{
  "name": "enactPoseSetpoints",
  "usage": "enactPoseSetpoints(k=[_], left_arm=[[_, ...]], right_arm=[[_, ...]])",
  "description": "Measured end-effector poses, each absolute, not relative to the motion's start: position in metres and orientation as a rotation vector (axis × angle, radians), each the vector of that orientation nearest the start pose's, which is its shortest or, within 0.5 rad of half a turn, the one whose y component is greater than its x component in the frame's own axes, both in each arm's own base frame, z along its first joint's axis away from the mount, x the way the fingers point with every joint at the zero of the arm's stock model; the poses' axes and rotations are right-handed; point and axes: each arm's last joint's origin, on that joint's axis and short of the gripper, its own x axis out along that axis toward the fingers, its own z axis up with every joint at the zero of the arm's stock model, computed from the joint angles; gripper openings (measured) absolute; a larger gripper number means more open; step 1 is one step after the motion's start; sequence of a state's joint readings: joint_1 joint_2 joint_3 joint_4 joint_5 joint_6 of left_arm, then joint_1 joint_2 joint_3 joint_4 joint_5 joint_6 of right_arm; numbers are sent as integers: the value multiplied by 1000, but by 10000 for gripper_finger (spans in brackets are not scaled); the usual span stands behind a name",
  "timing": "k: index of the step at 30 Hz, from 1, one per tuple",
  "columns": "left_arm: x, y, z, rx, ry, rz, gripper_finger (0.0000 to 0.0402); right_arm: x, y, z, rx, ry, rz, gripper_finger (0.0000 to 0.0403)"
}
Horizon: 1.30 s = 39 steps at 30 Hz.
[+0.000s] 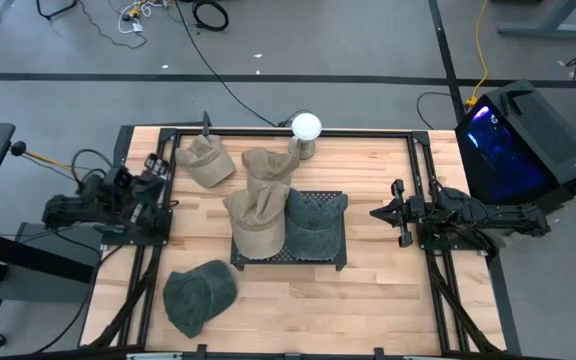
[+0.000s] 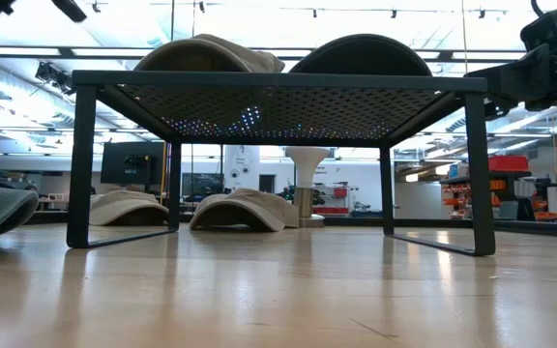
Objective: Pick & Place hat
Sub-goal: Stack the left brown cap on the brown cap on the shelf
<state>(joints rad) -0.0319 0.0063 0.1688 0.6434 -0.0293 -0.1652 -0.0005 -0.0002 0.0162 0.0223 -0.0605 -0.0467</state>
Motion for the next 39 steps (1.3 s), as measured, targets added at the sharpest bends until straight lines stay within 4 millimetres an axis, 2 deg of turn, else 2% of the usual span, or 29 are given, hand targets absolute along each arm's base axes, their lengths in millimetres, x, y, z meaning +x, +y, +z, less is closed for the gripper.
enactPoseSetpoints(k=[11, 15, 21, 27, 39], left_arm=[[33, 5, 316, -138, -718, 136, 12], [26, 7, 324, -157, -694, 209, 7], [22, 8, 330, -165, -707, 226, 11], [27, 7, 348, -161, -685, 224, 6], [58, 6, 400, -81, -494, 247, 20]], right_arm=[[97, 2, 171, -48, -40, 59, 15], [97, 2, 171, -48, -40, 59, 15], [97, 2, 171, -48, -40, 59, 15], [97, 2, 171, -48, -40, 59, 15], [97, 2, 171, -48, -40, 59, 15]])
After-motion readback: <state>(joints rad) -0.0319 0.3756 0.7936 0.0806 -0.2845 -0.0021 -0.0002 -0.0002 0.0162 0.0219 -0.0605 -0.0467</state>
